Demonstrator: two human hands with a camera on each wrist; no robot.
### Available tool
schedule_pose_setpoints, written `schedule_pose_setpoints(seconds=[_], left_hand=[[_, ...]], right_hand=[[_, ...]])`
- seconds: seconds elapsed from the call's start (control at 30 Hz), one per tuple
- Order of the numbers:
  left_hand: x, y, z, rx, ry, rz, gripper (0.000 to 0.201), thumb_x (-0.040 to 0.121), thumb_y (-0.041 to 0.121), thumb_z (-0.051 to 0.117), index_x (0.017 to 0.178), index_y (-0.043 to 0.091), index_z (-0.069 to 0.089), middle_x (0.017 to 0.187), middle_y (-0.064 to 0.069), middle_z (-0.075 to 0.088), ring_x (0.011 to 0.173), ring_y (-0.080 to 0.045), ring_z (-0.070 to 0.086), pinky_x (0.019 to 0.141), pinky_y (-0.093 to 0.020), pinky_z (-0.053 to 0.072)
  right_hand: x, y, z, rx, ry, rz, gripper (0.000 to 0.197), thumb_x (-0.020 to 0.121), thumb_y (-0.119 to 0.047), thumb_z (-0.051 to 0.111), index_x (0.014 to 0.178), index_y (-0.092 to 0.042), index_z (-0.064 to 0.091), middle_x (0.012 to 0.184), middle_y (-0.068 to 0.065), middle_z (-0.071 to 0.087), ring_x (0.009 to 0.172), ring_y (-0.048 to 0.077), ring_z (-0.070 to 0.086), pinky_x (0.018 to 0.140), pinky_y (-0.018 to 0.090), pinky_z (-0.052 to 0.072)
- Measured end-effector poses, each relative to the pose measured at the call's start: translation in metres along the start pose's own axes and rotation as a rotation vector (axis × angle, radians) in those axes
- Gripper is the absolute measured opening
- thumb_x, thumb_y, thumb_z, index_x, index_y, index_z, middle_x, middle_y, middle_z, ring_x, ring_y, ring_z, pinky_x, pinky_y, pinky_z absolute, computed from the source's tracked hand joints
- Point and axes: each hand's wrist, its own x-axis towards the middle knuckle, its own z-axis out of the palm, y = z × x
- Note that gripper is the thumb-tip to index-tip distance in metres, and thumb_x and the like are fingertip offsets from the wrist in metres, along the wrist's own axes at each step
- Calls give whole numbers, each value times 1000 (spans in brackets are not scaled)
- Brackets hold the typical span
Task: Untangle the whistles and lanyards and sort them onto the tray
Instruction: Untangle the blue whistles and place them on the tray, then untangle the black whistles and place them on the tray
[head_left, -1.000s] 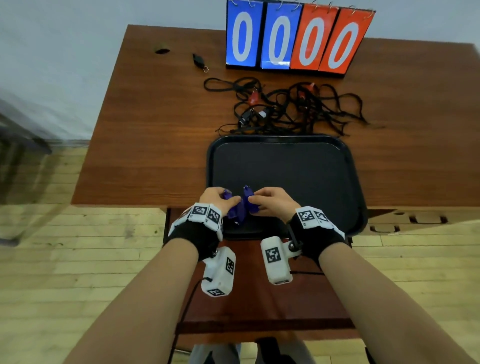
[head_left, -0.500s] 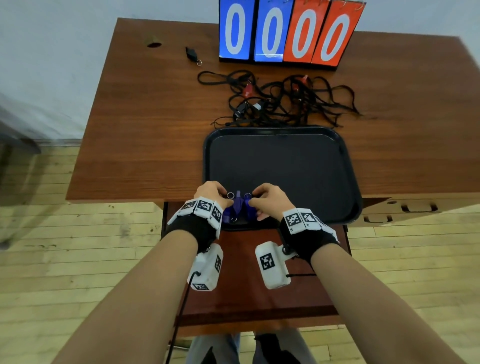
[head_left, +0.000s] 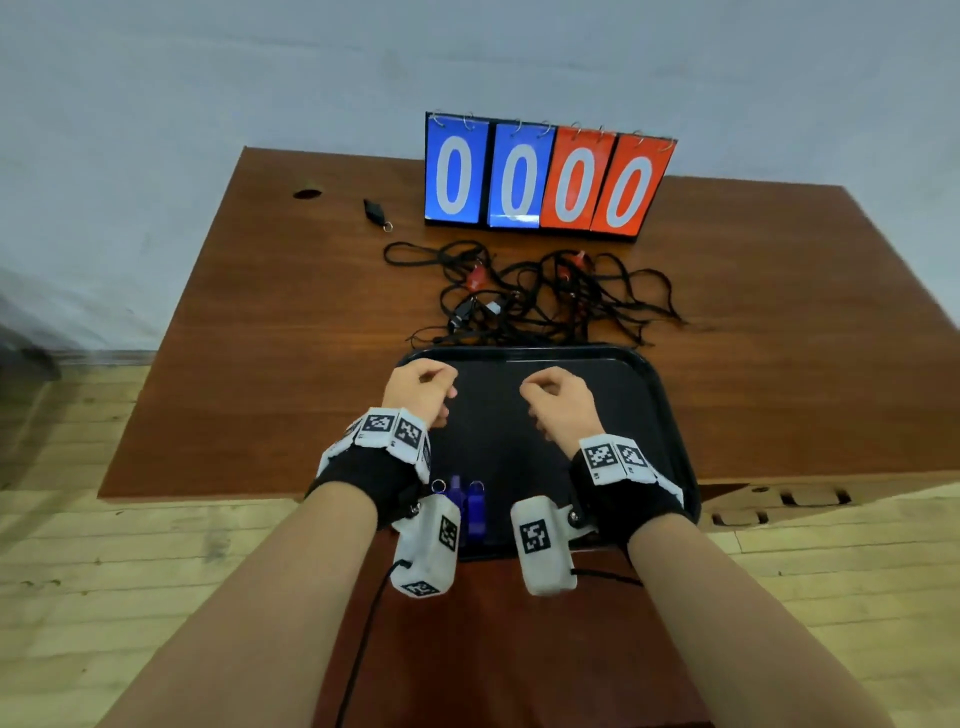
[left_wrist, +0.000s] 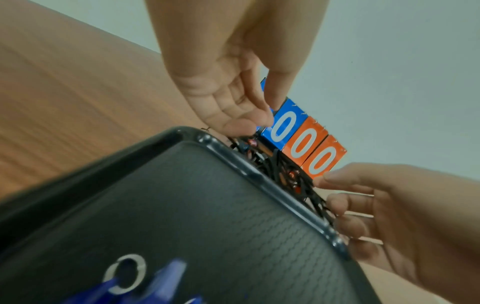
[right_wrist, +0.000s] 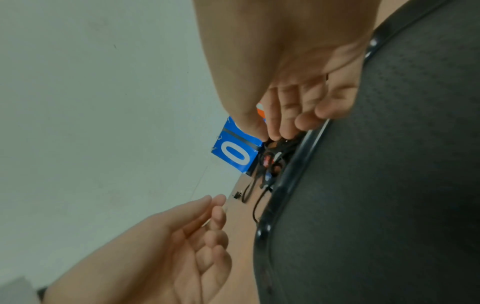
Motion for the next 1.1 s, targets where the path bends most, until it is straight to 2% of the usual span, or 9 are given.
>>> schedule_pose_setpoints(seconds=[0.1,0.23,0.37,0.47,0.57,0.67,0.83,0.9,1.1], left_hand=[[13,14,10,-116,1,2,14,94,12,48,87,11,59,64,0,53,30,-1,44,36,-14,41],[35,24,18,-168,26,-36,25,95,13,45,74,18,57,64,0,53,27,0,42,36,-14,41],[58,30,22,-173,100,-50,18,95,11,43,87,8,59,62,-1,52,31,-3,43,33,-12,37],[74,28,22,-191,159,-75,20,95,11,42,85,8,59,62,-1,52,42,-10,44,36,-15,38],[89,25,20,-185,191,-64,23,95,11,42,78,12,58,63,-1,52,39,-7,46,35,-14,38],[102,22,19,-203,206,-73,28,96,11,42,73,16,57,62,-1,52,45,-11,44,39,-17,41],[116,15,22,-310,233,-106,32,96,11,42,69,17,57,62,-2,51,27,0,42,35,-14,41],[120,12,26,-309,221,-109,32,96,11,42,69,17,57,62,-2,51,27,0,42,35,-13,40],[119,10,39,-254,160,-102,32,96,10,41,69,18,56,63,0,52,28,0,43,35,-13,39]], right_hand=[[20,-15,-10,20,32,-29,23,86,-19,56,69,-33,50,69,-3,54,71,18,53,63,29,44],[54,-34,-16,-32,41,-92,5,85,-16,58,82,-20,58,83,2,61,83,23,61,84,40,54],[96,-56,-11,-134,11,-194,19,88,-12,56,102,-7,68,106,9,69,104,21,62,89,24,45],[125,-72,2,-281,-67,-310,23,91,-12,52,106,-8,69,113,9,69,108,23,61,97,30,46],[150,-77,18,-523,-173,-354,29,92,-8,46,113,-11,67,120,10,66,113,26,58,99,33,45],[164,-68,23,-764,-273,-316,43,89,4,39,122,-13,60,129,16,52,117,34,52,102,38,43],[175,-65,15,-950,-291,-393,45,87,8,39,127,-8,54,128,14,45,123,31,43,104,36,39],[180,-64,10,-973,-263,-436,43,87,6,39,123,-11,57,117,8,49,119,30,42,100,34,38],[183,-54,-7,-1061,-279,-429,33,88,-2,45,115,-14,61,119,7,59,117,28,39,94,33,35]])
